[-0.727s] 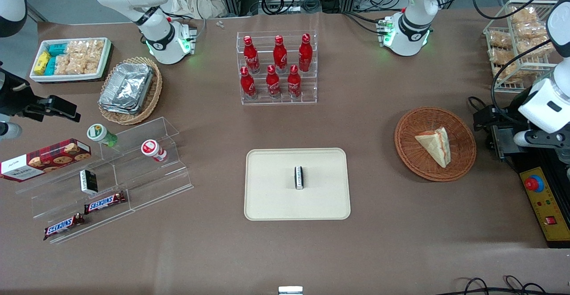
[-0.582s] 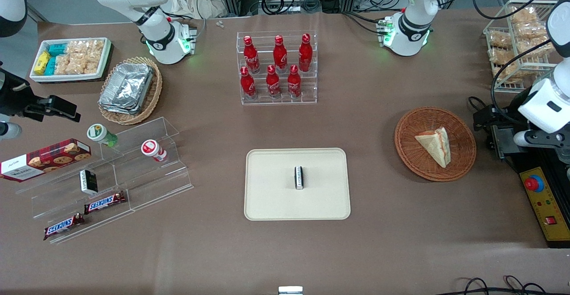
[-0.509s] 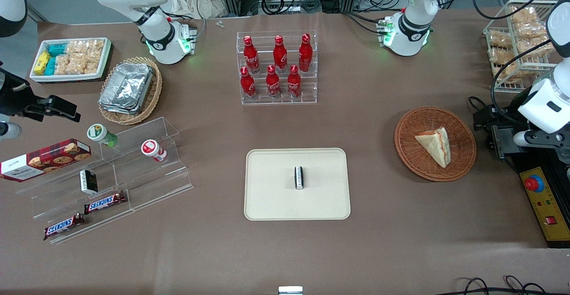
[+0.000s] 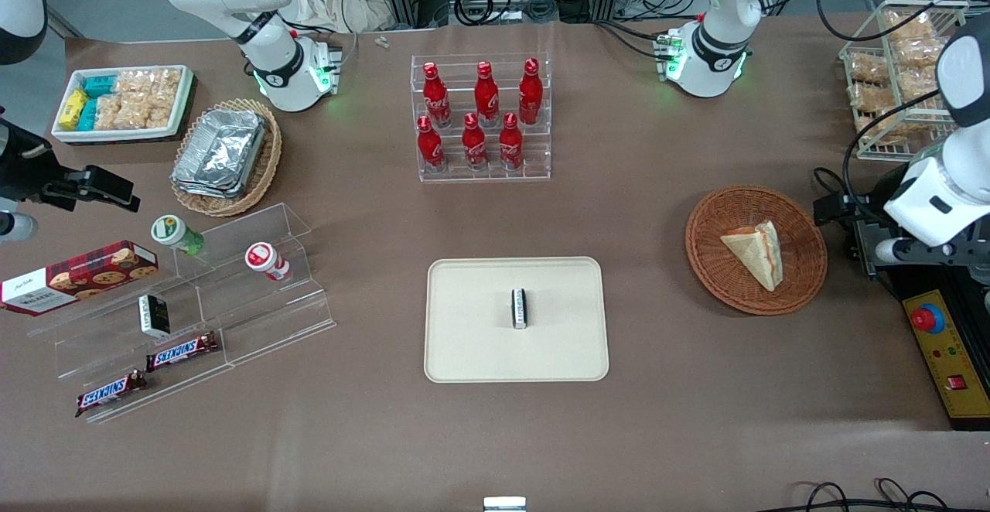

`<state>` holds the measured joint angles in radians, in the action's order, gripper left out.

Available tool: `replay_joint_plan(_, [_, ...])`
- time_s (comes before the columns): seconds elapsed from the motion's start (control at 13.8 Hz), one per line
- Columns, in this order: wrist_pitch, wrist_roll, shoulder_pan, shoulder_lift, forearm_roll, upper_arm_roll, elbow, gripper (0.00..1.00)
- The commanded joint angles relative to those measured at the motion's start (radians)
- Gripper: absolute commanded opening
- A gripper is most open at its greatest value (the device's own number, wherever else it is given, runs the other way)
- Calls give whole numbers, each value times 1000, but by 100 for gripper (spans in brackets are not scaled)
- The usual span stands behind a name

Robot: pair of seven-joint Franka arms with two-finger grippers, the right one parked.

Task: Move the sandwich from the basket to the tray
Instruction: 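Move the left gripper over the wrapped sandwich in the wicker basket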

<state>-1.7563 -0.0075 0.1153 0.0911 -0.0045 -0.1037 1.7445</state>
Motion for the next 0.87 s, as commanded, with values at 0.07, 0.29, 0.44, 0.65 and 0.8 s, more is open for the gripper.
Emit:
replay_joint_plan(0.07, [-328, -240, 6, -177, 20, 6, 398, 98])
replay_joint_plan(0.29, [-442, -398, 6, -139, 35, 4, 464, 98])
replay_joint_plan(0.44, [-466, -515, 3, -97, 37, 4, 464, 96])
replay_joint_plan(0.65, [-496, -639, -5, -39, 38, 2, 466, 96])
replay_joint_plan(0.8, [-521, -687, -8, -1, 63, -1, 466, 96])
